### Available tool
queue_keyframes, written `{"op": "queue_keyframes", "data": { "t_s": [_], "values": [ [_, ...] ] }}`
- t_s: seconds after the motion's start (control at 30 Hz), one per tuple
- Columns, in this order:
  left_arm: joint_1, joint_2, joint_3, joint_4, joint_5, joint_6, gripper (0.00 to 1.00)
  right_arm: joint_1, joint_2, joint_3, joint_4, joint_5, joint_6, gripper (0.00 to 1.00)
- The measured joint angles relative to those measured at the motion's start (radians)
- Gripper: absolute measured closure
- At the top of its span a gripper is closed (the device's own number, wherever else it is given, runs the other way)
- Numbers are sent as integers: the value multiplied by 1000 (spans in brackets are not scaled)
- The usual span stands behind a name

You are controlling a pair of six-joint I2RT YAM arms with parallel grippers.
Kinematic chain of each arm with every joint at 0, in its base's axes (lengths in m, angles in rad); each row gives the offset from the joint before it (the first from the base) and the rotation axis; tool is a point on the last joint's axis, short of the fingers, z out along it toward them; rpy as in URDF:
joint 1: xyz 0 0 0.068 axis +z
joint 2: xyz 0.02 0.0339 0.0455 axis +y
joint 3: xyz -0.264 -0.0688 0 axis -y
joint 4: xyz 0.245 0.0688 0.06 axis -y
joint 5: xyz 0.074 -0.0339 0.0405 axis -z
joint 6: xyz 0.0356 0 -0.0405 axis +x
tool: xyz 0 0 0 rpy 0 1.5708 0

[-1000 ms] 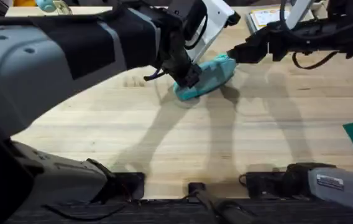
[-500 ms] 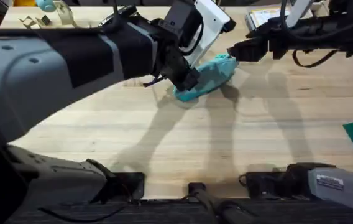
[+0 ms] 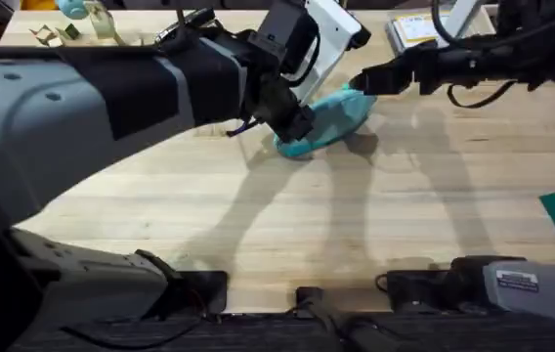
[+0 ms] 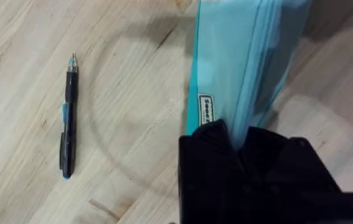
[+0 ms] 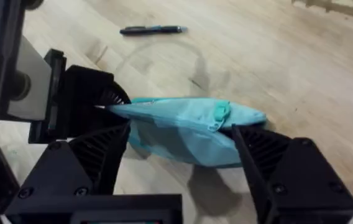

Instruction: Unzip the bag, pick up the pens from the table one at a time and place them inside, then zip the bag closed.

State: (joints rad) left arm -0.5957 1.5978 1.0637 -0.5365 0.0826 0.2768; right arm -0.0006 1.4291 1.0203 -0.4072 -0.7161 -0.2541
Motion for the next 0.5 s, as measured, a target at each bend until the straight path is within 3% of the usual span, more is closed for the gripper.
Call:
{"op": "queue_keyframes", "data": {
  "t_s": [0.5],
  "values": [
    [0,0,0,0,6,0,958,0,161,5,244,-11,23,38]
  ]
}}
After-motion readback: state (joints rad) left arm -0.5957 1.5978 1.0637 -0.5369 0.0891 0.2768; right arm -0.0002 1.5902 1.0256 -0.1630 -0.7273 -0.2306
